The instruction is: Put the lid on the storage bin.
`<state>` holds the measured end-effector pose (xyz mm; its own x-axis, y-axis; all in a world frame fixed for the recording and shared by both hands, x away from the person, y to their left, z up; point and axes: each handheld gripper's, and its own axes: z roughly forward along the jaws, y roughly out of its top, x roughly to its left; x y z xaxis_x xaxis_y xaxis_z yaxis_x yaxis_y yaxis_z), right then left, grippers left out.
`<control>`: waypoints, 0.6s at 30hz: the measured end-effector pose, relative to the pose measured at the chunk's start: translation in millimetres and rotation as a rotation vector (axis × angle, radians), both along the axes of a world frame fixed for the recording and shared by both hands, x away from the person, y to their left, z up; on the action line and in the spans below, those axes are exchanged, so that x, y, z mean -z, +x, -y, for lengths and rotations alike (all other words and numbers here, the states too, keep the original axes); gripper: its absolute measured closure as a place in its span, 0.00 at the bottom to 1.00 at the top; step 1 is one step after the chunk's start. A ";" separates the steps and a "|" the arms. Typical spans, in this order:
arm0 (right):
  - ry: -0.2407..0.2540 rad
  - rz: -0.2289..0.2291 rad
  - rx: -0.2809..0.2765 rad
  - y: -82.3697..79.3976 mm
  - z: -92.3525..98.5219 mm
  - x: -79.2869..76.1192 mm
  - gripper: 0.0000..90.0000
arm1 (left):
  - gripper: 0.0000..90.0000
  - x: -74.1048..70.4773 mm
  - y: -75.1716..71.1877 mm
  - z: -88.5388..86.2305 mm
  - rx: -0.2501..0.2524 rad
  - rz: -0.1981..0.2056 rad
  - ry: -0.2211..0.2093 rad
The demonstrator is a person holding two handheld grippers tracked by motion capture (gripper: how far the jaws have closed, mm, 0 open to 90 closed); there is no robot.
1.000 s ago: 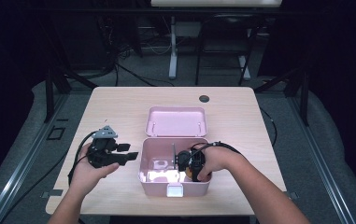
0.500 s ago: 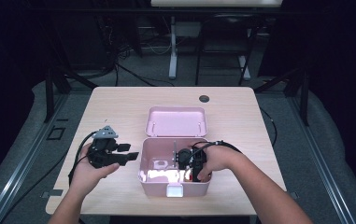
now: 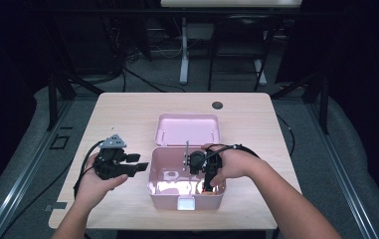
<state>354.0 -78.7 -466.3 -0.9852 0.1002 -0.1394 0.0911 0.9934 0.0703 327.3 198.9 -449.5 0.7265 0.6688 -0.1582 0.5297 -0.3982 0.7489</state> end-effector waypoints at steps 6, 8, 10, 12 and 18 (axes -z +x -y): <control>0.046 0.027 0.073 4.2 1.5 -18.8 0.25 | 0.58 -2.7 -1.9 -0.3 -0.005 0.001 0.002; 0.060 0.034 0.089 4.2 3.1 -24.1 0.25 | 0.58 -3.1 -2.5 0.1 -0.011 0.008 0.006; 0.063 0.041 0.091 2.5 4.8 -27.1 0.27 | 0.58 -2.9 -2.6 0.4 -0.014 0.011 0.008; 0.055 0.032 0.101 1.7 6.8 -29.3 0.27 | 0.58 -3.0 -2.5 0.3 -0.014 0.014 0.008; 0.072 0.022 0.127 -0.9 13.0 -36.1 0.26 | 0.53 -3.6 -2.4 -0.9 -0.017 0.008 -0.006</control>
